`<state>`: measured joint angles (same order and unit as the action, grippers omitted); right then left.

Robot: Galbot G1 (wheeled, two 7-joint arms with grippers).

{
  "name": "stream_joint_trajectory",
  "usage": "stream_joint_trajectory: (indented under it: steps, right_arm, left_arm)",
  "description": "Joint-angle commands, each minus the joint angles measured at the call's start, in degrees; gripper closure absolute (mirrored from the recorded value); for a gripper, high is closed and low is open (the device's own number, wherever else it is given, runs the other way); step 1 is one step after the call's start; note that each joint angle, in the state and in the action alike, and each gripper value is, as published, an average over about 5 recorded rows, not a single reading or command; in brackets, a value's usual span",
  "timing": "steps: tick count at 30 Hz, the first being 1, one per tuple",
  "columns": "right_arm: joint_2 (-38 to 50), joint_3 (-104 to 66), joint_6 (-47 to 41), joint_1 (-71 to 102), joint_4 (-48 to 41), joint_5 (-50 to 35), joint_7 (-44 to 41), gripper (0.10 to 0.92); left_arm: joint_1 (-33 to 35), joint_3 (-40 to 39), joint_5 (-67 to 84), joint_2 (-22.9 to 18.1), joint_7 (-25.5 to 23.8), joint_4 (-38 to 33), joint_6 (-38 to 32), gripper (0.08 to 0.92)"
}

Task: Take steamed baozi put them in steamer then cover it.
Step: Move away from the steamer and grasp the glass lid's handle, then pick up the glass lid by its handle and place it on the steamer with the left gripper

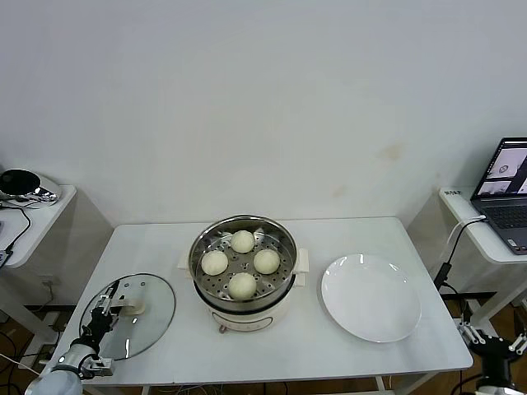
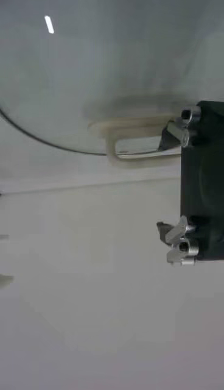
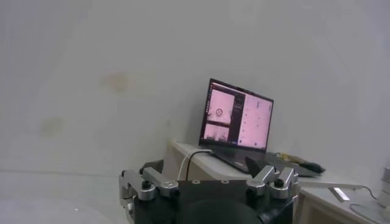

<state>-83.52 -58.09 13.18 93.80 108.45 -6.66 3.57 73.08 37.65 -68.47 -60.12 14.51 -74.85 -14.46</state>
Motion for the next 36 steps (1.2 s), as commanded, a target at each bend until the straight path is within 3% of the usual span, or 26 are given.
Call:
stream_joint_trajectory:
  steps: [1, 9, 15, 20, 27, 32, 36]
  right_arm:
    - [-0.2, 0.03, 0.12, 0.23, 0.17, 0.18, 0.1, 0.203]
    - [-0.42, 0.84, 0.04, 0.46, 1.12, 0.34, 0.07, 0.203]
    - [-0.43, 2.27, 0.12, 0.53, 1.63, 0.96, 0.03, 0.203]
    - [-0.1, 3.46, 0.08, 0.43, 1.98, 1.34, 0.01, 0.203]
    - [0.16, 5.3, 0.02, -0.07, 1.61, 1.66, -0.05, 0.203]
    - [-0.09, 6.51, 0.09, -0.09, 1.34, 2.91, -0.21, 0.203]
    - [-0.53, 7.51, 0.24, 0.05, 1.14, 4.32, -0.32, 0.203]
  left_arm:
    - [-1.3, -0.62, 0.4, 0.13, 0.03, 1.91, -0.12, 0.433]
    - [-0.98, -0.71, 3.47, 0.47, 1.54, 2.7, -1.56, 0.667]
    - [3.37, 2.0, 6.57, 0.64, 2.74, -4.5, -1.08, 0.829]
    - [9.81, 6.06, 9.63, 1.01, 1.91, -14.44, 2.5, 0.856]
    - [16.89, 11.95, 14.2, 4.33, -3.33, -29.17, 14.67, 0.856]
    - [18.3, 13.07, 18.36, 7.74, -9.33, -37.47, 23.23, 0.856]
    - [16.67, 9.2, 19.89, 11.01, -12.43, -43.03, 27.45, 0.856]
